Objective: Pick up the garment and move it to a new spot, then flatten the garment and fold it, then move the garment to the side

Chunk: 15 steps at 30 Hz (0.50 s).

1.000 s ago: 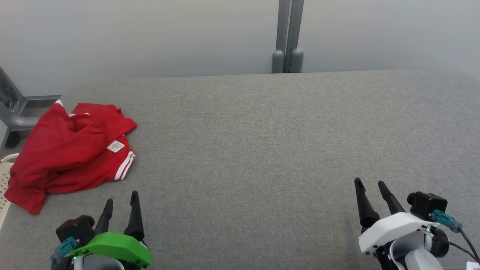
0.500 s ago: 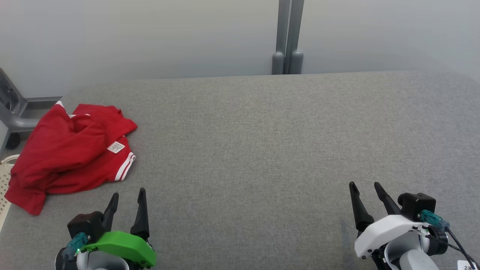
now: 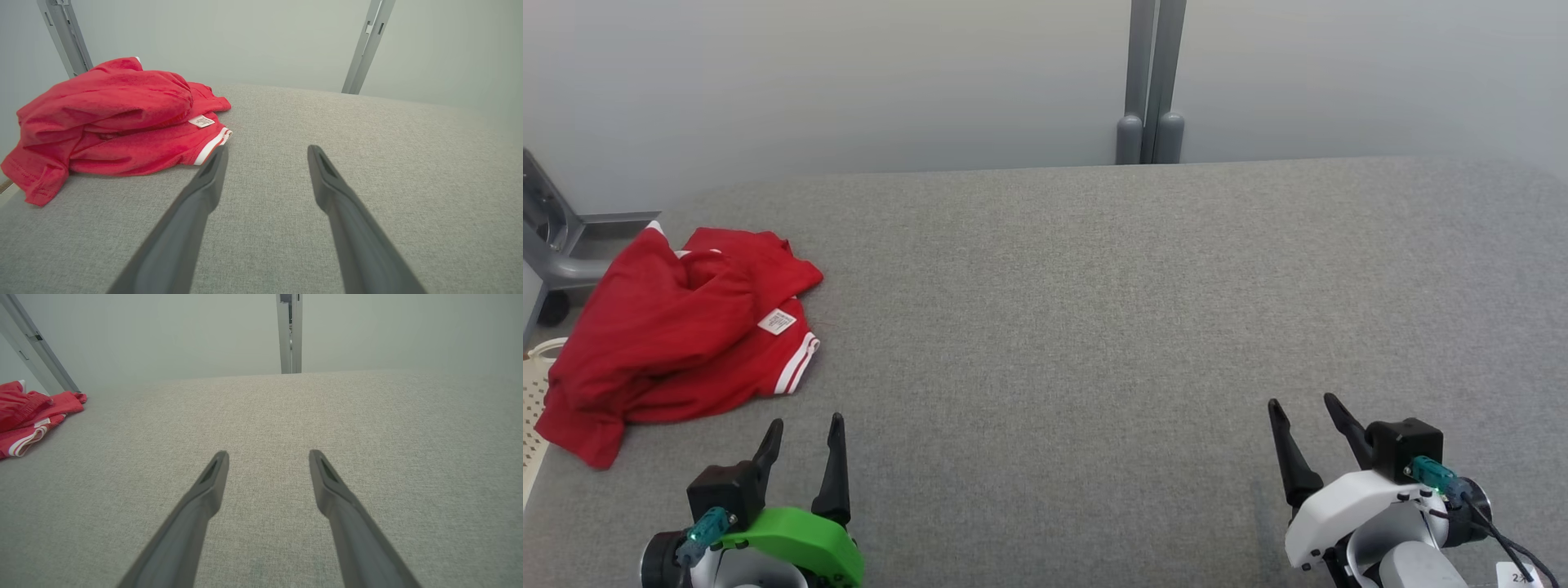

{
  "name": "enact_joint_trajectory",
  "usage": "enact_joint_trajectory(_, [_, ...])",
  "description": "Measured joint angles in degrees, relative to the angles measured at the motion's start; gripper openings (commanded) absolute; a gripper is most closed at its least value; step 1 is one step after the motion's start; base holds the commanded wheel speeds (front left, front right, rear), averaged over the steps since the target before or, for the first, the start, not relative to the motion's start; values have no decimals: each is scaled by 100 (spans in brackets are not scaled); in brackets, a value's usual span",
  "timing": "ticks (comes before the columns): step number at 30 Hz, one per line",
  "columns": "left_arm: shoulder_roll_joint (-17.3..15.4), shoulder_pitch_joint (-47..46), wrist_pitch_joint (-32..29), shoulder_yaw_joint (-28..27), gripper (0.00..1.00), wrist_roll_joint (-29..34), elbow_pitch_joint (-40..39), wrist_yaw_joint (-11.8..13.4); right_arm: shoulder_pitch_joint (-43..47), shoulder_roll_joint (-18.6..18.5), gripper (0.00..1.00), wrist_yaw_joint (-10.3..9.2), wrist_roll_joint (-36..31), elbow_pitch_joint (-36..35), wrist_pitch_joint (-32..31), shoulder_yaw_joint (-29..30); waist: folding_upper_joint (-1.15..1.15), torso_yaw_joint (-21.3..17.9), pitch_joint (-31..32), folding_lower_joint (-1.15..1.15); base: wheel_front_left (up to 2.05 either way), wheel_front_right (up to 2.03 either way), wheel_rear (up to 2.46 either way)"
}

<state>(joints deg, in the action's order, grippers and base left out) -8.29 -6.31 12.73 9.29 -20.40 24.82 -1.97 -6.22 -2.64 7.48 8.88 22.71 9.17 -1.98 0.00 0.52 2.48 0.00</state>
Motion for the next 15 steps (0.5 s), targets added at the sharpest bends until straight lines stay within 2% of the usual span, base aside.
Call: enact_joint_trajectory(15, [-60, -48, 155, 168, 100, 491, 182, 66, -78, -9, 100, 1, -716, 103, 154, 18, 0, 1, 23, 0, 0, 0, 0])
